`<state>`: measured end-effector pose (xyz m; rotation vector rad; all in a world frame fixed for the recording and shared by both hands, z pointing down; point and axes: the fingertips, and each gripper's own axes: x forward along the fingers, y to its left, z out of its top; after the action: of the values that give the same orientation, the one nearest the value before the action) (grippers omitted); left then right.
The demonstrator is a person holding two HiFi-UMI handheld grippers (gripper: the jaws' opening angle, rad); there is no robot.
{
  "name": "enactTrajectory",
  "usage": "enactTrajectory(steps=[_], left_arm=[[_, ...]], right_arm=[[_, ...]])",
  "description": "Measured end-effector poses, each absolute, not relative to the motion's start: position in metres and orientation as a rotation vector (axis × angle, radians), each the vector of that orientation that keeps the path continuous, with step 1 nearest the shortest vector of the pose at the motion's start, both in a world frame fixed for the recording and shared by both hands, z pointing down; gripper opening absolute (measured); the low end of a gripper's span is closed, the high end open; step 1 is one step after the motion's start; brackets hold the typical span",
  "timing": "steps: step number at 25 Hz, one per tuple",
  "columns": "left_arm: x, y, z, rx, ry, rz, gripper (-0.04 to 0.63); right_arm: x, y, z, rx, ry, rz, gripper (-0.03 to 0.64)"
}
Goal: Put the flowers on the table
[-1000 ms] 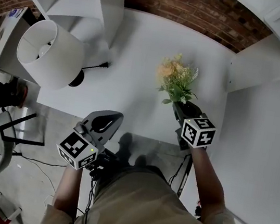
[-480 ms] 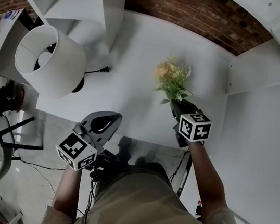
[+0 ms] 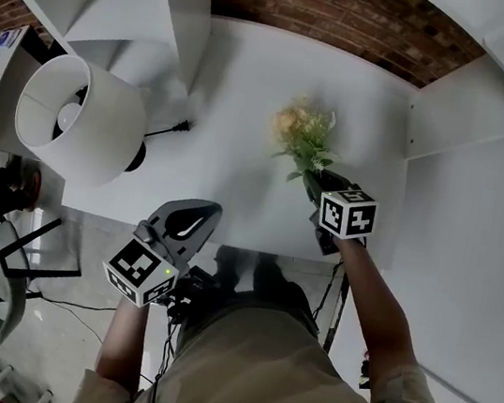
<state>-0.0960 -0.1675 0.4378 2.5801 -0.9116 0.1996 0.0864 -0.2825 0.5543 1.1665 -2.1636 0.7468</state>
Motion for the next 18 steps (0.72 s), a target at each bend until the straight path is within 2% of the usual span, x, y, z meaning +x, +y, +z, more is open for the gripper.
enactTrajectory(steps=[18], left_arm=[[-0.07,-0.187,0.441,2.548,-0.923,0.26,0.008]], right_arm=[[0.097,-0.315,0.583,1.148,-2.161,0.785,0.057]])
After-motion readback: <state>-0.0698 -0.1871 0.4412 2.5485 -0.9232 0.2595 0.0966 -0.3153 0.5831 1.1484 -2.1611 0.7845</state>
